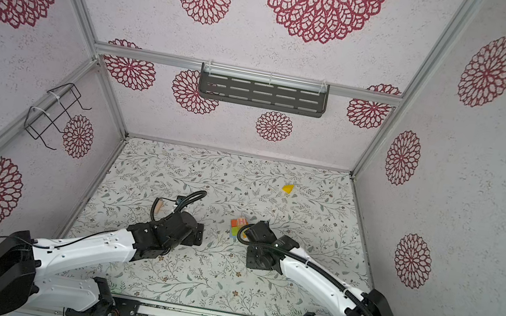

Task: Build the wood block tower
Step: 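Lift the F cube and carry it over the stack with the right gripper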

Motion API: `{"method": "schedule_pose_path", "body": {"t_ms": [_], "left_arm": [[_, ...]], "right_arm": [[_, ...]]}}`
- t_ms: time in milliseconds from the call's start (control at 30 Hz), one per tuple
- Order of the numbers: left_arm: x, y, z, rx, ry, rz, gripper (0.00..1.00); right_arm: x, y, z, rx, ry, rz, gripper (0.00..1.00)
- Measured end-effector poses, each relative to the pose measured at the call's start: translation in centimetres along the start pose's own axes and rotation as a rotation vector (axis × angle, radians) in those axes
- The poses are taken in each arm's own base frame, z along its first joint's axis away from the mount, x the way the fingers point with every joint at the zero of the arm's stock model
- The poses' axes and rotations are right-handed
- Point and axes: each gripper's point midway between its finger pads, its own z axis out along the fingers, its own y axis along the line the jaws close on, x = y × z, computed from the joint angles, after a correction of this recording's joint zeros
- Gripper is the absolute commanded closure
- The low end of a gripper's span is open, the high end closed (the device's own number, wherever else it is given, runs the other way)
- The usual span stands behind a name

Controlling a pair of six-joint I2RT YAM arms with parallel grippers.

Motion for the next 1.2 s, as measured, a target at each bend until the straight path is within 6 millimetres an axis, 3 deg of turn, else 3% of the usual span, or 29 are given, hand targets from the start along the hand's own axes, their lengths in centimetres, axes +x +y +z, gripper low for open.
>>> {"method": "schedule_pose_path", "body": {"t_ms": [200,333,767,1000,1200], "left_arm": [[-2.1,-1.1,-0.2,0.016,-0.032,0.013,0.03],[-3.1,-0.6,0.2,0.020,-0.043,-0.002,0.03],[-6.1,1.5,1.4,0.020,-0.090,-0.056,0.03],[-5.4,3.0,3.0,0.001,-0.075,-0.079,0.03],[-5.0,3.1,3.8,0.009,-0.062,-0.085,0.03]], "right_arm": [[-3.3,2.1,-1.2,-0.001,-0.001,-0.071,0.72],[-5.2,3.3,-1.4,0.003,0.003,-0.111,0.72],[-9.6,4.8,0.4,0.011,0.054,-0.157,0.72],[-11.3,5.0,1.2,0.006,0.068,-0.159,0.72],[-12.1,5.0,1.8,0.008,0.078,-0.151,0.72]]}}
